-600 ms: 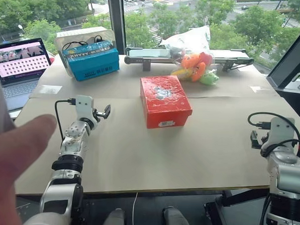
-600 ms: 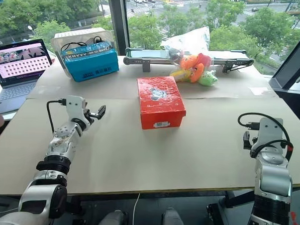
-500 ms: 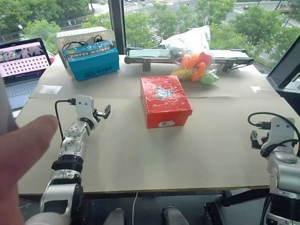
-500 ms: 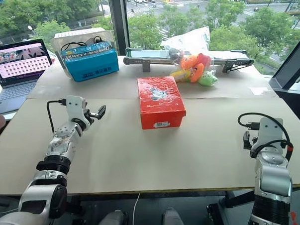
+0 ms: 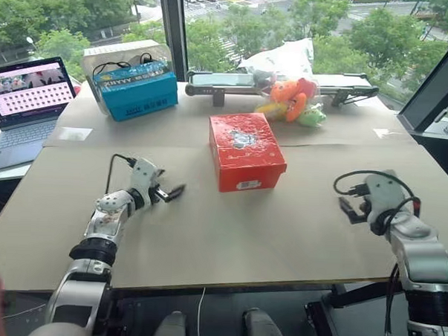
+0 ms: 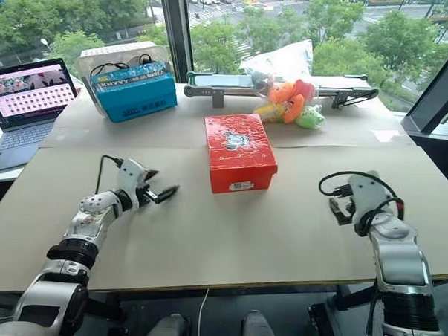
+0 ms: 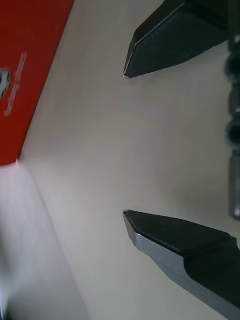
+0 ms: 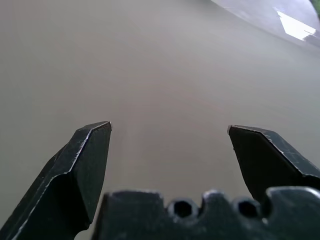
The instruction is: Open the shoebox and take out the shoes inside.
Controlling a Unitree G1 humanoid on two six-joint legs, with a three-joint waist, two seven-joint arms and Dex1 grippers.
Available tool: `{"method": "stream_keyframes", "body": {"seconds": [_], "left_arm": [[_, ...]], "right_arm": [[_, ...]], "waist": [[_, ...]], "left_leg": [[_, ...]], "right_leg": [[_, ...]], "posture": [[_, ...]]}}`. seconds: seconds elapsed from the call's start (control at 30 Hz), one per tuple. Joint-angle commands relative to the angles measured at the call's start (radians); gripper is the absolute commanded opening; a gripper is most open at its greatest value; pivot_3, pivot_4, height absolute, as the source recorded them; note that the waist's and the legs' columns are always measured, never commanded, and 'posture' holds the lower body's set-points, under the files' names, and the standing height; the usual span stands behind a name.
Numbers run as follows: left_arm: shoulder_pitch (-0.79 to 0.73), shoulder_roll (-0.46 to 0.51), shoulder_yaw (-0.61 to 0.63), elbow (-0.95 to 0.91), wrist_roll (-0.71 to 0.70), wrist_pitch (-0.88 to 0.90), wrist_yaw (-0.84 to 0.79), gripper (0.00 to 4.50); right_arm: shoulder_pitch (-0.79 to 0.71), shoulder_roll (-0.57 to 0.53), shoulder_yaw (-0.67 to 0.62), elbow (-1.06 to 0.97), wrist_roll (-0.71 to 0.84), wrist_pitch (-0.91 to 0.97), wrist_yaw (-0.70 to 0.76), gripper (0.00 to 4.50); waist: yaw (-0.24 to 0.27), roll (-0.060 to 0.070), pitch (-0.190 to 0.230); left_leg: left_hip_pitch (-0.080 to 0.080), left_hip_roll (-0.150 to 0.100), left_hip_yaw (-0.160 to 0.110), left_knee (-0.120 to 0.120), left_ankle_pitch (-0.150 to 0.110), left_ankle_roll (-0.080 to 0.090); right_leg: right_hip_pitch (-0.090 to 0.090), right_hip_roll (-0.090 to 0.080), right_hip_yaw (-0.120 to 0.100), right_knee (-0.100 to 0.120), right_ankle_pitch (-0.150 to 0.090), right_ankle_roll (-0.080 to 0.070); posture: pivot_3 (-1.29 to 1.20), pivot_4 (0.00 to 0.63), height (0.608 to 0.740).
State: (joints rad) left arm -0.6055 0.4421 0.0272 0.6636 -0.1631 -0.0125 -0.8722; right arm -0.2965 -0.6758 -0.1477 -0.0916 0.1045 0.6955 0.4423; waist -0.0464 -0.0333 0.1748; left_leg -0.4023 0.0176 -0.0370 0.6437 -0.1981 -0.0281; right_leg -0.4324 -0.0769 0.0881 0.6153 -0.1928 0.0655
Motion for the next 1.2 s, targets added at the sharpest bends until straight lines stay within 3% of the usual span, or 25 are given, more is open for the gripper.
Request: {"method": "stream_keyframes", "body": {"seconds": [0.03,0.23,0.4,0.63,0.8,1.0,1.1,1.2], "left_arm": [[-0.002,0.056,-0.022,-0.144,-0.061,0.050,-0.179,4.50],[-0.009,0.080,-0.028,-0.184,-0.091,0.080,-0.290,4.50],[-0.066,0.086,-0.019,-0.090,-0.050,0.034,-0.257,4.50],[-0.195,0.001,-0.026,0.069,0.040,-0.001,-0.025,4.50],[-0.247,-0.094,-0.038,0.164,0.111,-0.024,0.177,4.50],[-0.195,-0.243,-0.074,0.093,0.141,0.016,0.336,4.50],[-0.159,-0.247,-0.076,0.032,0.147,0.042,0.354,4.50],[-0.147,-0.219,-0.045,0.005,0.132,0.067,0.372,4.50]], "right_arm": [[-0.031,-0.050,0.035,-0.066,0.059,-0.025,0.143,4.42],[-0.115,-0.039,0.088,-0.018,0.061,-0.045,0.194,4.42],[-0.163,-0.010,0.109,0.083,0.012,-0.087,0.141,4.42],[-0.425,0.055,0.121,0.641,-0.115,-0.324,-0.078,4.42],[-0.638,0.157,0.083,1.025,-0.101,-0.528,-0.166,4.42],[-0.733,0.241,0.050,1.243,-0.079,-0.645,-0.154,4.42],[-0.741,0.240,0.051,1.268,-0.086,-0.669,-0.143,4.42],[-0.734,0.230,0.049,1.265,-0.087,-0.680,-0.133,3.73]], "waist": [[-0.001,0.000,0.000],[-0.003,0.000,0.000],[0.002,0.000,0.000],[0.003,-0.001,0.000],[-0.015,-0.001,0.000],[-0.021,-0.001,0.000],[-0.020,-0.001,0.000],[-0.024,-0.001,0.000]], "left_leg": [[-0.001,0.000,0.000,0.000,0.000,0.000],[0.000,0.000,0.000,0.001,0.000,0.000],[-0.001,0.000,-0.001,0.001,0.000,0.000],[-0.001,-0.001,-0.001,0.003,0.000,0.000],[-0.002,-0.001,-0.001,0.002,0.000,0.000],[-0.003,-0.002,-0.004,0.001,0.000,0.000],[-0.003,-0.003,-0.004,0.001,0.000,0.000],[-0.003,-0.003,-0.004,0.001,0.000,0.000]], "right_leg": [[0.000,0.000,0.000,0.000,0.000,0.000],[0.000,0.000,0.000,0.001,0.000,0.000],[0.000,0.000,-0.001,0.000,0.000,0.000],[0.000,-0.001,0.000,-0.001,0.002,0.001],[0.000,-0.001,0.000,-0.002,0.006,-0.006],[-0.001,-0.001,-0.001,-0.002,0.007,-0.006],[0.000,-0.002,-0.001,-0.001,0.007,-0.005],[0.000,-0.001,-0.001,0.000,0.007,-0.005]], "posture": [[0.00,0.150,0.706],[0.00,0.150,0.706],[0.00,0.150,0.706],[0.00,0.150,0.706],[0.00,0.150,0.706],[0.00,0.150,0.706],[0.00,0.150,0.706],[0.00,0.150,0.706]]}}
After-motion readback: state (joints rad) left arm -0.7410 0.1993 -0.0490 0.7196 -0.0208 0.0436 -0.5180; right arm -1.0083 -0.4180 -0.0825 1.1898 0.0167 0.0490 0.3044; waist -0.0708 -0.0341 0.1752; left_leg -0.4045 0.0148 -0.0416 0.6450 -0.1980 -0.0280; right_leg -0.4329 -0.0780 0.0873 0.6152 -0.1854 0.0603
